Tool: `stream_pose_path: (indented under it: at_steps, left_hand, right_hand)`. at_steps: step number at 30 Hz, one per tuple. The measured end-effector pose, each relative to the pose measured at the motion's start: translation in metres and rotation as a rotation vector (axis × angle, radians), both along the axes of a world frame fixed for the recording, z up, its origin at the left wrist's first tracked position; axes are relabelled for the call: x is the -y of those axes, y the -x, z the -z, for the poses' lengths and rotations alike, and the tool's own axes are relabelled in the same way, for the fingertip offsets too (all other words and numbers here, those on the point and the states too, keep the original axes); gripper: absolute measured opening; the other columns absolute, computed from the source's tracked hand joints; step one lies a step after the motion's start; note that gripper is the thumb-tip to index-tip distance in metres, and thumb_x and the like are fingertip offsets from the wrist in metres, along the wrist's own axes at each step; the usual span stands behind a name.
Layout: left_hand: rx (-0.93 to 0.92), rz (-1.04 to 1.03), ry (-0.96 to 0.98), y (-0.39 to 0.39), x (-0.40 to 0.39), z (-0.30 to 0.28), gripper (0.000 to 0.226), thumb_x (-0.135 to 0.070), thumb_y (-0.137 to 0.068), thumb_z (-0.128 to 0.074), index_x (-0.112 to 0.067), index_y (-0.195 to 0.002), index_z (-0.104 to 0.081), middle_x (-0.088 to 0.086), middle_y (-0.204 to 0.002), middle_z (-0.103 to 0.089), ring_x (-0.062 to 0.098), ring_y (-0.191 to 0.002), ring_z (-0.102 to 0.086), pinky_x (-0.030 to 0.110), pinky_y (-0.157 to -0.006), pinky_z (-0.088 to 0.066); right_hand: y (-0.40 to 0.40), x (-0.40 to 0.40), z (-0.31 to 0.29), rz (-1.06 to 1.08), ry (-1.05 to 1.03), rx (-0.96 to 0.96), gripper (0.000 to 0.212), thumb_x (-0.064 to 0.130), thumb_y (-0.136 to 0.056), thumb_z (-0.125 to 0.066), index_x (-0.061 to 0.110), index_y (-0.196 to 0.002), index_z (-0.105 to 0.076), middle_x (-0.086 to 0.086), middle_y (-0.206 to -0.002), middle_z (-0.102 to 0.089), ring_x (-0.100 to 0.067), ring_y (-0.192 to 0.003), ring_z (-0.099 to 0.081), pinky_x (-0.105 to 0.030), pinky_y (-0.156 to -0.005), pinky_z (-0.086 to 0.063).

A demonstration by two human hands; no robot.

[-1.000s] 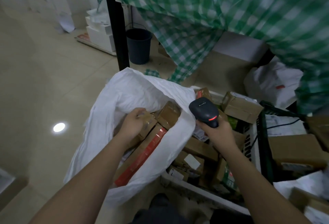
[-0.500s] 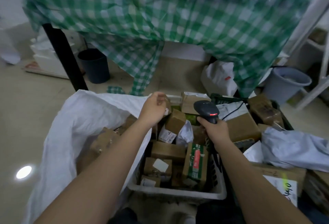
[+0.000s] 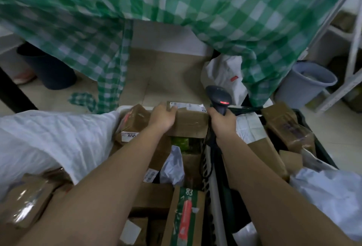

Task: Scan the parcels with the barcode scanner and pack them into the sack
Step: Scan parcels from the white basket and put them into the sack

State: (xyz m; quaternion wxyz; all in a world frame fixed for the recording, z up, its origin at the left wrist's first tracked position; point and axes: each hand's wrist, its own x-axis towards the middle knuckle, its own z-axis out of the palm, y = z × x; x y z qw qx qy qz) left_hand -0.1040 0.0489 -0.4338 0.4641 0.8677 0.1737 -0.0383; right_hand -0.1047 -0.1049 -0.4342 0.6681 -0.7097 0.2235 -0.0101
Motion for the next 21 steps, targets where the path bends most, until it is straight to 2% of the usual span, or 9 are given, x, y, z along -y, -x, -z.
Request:
stream_pose_path:
  at_steps: [4, 7, 10, 13, 15, 17, 19, 21]
  left_hand:
    - [-0.083, -0.033, 0.062, -0.021, 0.002, 0.022, 0.048, -0.043, -0.102, -0.038, -0.005, -0.128, -0.053, 0.014, -0.129, -0.057, 0.032, -0.116, -0.053, 0.032, -0.085, -0.039]
    - [0.008, -0.138, 0.177, -0.016, 0.000, 0.025, 0.040, -0.037, -0.101, -0.042, -0.011, -0.130, -0.053, 0.009, -0.129, -0.057, 0.027, -0.112, -0.053, 0.029, -0.083, -0.038]
    - [0.108, -0.201, 0.276, 0.004, -0.003, 0.010, 0.034, -0.037, -0.099, -0.048, -0.016, -0.126, -0.052, 0.002, -0.124, -0.055, 0.017, -0.100, -0.048, 0.026, -0.080, -0.038]
    - [0.171, -0.205, 0.320, 0.038, -0.011, -0.012, 0.023, -0.038, -0.096, -0.053, -0.025, -0.115, -0.054, -0.004, -0.116, -0.053, 0.014, -0.098, -0.047, 0.020, -0.066, -0.039]
    - [0.169, -0.202, 0.438, 0.064, -0.015, -0.029, 0.009, -0.039, -0.094, -0.055, -0.036, -0.103, -0.056, -0.004, -0.116, -0.056, 0.017, -0.101, -0.054, 0.033, -0.080, -0.052]
    - [0.166, -0.198, 0.516, 0.092, -0.022, -0.046, 0.004, -0.042, -0.091, -0.057, -0.045, -0.094, -0.058, -0.003, -0.114, -0.058, 0.021, -0.104, -0.056, 0.047, -0.092, -0.051]
    - [0.165, -0.189, 0.557, 0.120, -0.029, -0.062, 0.007, -0.044, -0.091, -0.056, -0.047, -0.097, -0.059, -0.006, -0.109, -0.057, 0.021, -0.102, -0.056, 0.047, -0.091, -0.052]
    - [0.154, -0.157, 0.629, 0.149, -0.034, -0.079, 0.012, -0.040, -0.095, -0.054, -0.041, -0.107, -0.058, -0.011, -0.106, -0.055, 0.016, -0.098, -0.055, 0.041, -0.085, -0.053]
  right_hand:
    - [-0.021, -0.013, 0.016, 0.022, -0.083, -0.028, 0.024, 0.021, -0.090, -0.065, 0.014, -0.110, -0.053, -0.004, -0.098, -0.056, -0.021, -0.091, -0.053, -0.032, -0.084, -0.041]
    - [-0.011, -0.018, 0.024, 0.122, -0.172, -0.019, 0.027, 0.022, -0.091, -0.065, 0.017, -0.113, -0.052, -0.001, -0.102, -0.056, -0.020, -0.097, -0.053, -0.032, -0.092, -0.042]
    - [0.013, -0.017, 0.023, 0.204, -0.218, 0.009, 0.033, 0.028, -0.089, -0.067, 0.017, -0.117, -0.054, -0.001, -0.110, -0.060, -0.023, -0.108, -0.057, -0.040, -0.102, -0.044]
    - [0.047, -0.019, 0.010, 0.209, -0.243, 0.075, 0.028, 0.026, -0.089, -0.068, 0.020, -0.113, -0.056, 0.000, -0.109, -0.065, -0.023, -0.105, -0.060, -0.040, -0.098, -0.048]
    - [0.076, -0.020, -0.003, 0.170, -0.289, 0.108, 0.021, 0.023, -0.088, -0.069, 0.020, -0.106, -0.058, -0.001, -0.101, -0.068, -0.021, -0.094, -0.064, -0.035, -0.084, -0.051]
    - [0.105, -0.019, -0.014, 0.134, -0.266, 0.132, 0.015, 0.023, -0.088, -0.069, 0.023, -0.099, -0.059, 0.001, -0.094, -0.069, -0.019, -0.086, -0.065, -0.032, -0.076, -0.051]
    - [0.131, -0.017, -0.027, 0.089, -0.236, 0.160, 0.018, 0.026, -0.086, -0.070, 0.026, -0.101, -0.060, 0.002, -0.096, -0.070, -0.019, -0.092, -0.065, -0.037, -0.085, -0.053]
    - [0.156, -0.015, -0.045, 0.040, -0.198, 0.195, 0.021, 0.027, -0.088, -0.069, 0.027, -0.105, -0.058, 0.008, -0.096, -0.067, -0.018, -0.095, -0.063, -0.037, -0.089, -0.049]
